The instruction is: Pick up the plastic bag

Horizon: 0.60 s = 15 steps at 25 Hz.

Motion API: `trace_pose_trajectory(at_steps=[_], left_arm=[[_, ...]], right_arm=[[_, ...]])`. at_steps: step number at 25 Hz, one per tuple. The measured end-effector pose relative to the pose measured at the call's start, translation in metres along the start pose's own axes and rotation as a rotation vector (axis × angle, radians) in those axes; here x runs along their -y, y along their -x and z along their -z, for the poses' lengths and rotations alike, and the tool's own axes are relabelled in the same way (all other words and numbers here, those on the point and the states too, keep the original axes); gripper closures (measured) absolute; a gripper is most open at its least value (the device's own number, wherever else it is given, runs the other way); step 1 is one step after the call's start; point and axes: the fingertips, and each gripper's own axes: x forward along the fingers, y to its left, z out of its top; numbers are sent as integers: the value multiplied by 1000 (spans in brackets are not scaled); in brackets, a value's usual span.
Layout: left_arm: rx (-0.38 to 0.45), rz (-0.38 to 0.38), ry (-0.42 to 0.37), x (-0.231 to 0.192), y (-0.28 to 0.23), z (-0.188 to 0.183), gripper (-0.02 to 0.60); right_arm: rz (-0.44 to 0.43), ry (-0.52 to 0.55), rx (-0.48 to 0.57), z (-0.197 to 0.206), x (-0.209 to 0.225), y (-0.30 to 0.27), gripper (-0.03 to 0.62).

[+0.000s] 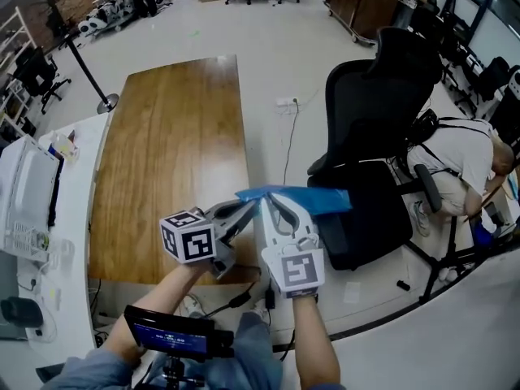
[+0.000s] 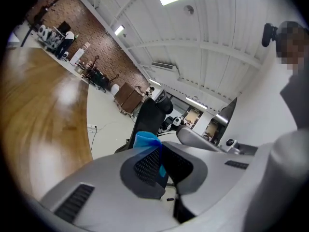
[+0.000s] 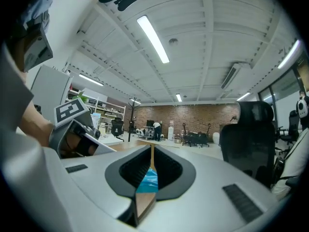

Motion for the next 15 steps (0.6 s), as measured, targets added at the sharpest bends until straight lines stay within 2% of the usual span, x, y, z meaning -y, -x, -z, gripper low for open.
trace_pose_trajectory(at_steps=[6, 8, 15], left_arm=[[89, 39, 66, 15, 24, -33, 575], [107, 62, 77, 22, 30, -35, 577], [142, 56, 86, 33, 52, -38, 575]], right_arm=[[-23, 20, 0, -20, -21, -14, 576], [-21, 23, 4, -25, -21, -16, 576], [-30, 53, 28, -42, -25, -17, 576]])
